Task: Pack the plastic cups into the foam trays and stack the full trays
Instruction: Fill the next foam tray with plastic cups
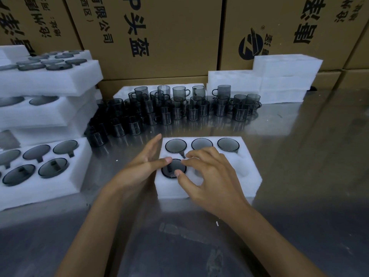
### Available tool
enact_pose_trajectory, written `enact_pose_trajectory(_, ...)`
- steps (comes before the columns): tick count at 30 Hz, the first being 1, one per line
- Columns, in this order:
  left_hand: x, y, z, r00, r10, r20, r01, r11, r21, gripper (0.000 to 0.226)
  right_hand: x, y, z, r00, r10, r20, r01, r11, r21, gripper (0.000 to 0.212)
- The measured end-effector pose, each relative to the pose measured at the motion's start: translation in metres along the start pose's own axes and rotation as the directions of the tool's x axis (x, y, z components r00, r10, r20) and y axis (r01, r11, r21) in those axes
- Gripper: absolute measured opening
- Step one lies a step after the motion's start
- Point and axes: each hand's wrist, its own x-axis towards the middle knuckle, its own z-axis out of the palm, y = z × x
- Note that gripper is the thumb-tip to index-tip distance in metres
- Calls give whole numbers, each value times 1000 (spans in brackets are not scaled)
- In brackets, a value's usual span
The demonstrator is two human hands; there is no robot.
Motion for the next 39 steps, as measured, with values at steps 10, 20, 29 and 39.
enact_pose_trajectory(10,8,-12,-8,1000,-17,2,17,999,-50,66,-1,-1,-1,999,-41,-8,40,997,-61,27)
enact_pose_trajectory(20,61,-19,-29,710,144,-689,-78,989,126,24,18,104,-46,776,482,-406,-466,873,145,37)
enact_pose_trajectory(29,169,36,-74,783,428,-451,124,603,788,50,22,152,-28,636,753,-169,-704,656,271,38)
enact_pose_trajectory(39,187,32,-73,824,465,-325,86,463,882,4,23,154,-30,693,685,-223,-658,728,191,40)
